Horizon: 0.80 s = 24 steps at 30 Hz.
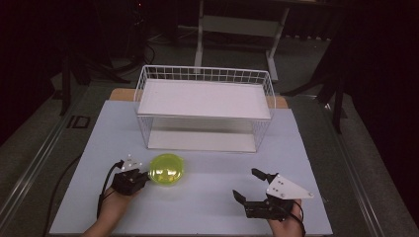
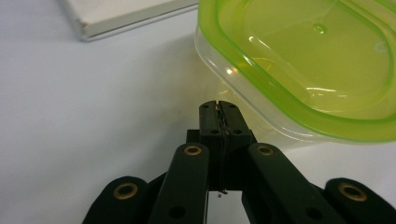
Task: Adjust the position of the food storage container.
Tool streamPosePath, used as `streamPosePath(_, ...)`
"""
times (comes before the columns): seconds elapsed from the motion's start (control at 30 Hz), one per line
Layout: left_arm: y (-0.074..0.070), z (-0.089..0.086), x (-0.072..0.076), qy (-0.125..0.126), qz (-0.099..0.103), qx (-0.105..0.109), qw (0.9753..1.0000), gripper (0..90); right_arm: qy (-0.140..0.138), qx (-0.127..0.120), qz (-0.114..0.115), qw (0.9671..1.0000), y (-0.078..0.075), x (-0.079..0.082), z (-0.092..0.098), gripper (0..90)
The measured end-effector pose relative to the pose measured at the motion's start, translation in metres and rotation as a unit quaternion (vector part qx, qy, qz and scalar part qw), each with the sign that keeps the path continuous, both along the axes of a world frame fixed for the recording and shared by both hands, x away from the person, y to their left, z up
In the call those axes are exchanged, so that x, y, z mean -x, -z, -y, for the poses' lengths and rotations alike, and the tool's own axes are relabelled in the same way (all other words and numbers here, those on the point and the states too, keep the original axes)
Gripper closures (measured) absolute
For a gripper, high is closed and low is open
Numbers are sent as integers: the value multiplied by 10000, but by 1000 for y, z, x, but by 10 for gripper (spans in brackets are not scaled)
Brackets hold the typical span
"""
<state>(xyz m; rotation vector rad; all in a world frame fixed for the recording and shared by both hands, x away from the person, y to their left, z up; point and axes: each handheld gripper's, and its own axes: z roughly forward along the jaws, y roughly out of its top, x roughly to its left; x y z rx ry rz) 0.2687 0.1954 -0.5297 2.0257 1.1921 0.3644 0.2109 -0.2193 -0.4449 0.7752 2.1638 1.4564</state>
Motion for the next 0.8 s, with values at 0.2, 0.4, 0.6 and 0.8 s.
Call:
streamPosePath(0.2, -1, 20, -12, 137, -52, -36, 9999, 900, 6, -22, -63, 10000, 1, -1, 1, 135)
streamPosePath(0.4, -2, 43, -20, 296, -67, -66, 9995, 900, -19, -31, -60, 10000, 2, -1, 1, 135)
streamPosePath(0.6, -2, 64, -20, 454, -185, -5, 9988, 900, -40, -29, -83, 10000, 3, -2, 2, 135)
streamPosePath(0.8, -1, 81, -15, 649, -189, 92, 9977, 900, -38, -29, -103, 9999, 4, -3, 2, 136)
